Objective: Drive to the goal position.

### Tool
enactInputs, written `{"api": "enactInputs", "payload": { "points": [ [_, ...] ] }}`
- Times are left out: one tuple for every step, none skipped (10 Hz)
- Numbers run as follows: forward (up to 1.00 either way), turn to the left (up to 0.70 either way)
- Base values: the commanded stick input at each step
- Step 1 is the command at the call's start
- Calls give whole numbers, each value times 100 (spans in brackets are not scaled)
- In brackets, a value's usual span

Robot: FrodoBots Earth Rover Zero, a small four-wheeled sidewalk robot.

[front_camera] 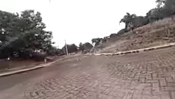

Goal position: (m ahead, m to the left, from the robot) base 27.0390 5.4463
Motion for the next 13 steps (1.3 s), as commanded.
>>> {"api": "enactInputs", "payload": {
  "points": [
    [70, 0],
    [70, 0],
    [70, 0],
    [70, 0],
    [70, 0],
    [70, 0],
    [70, 0],
    [70, 0],
    [70, 0],
    [70, 0],
    [70, 0],
    [70, 0],
    [73, 0]
  ]
}}
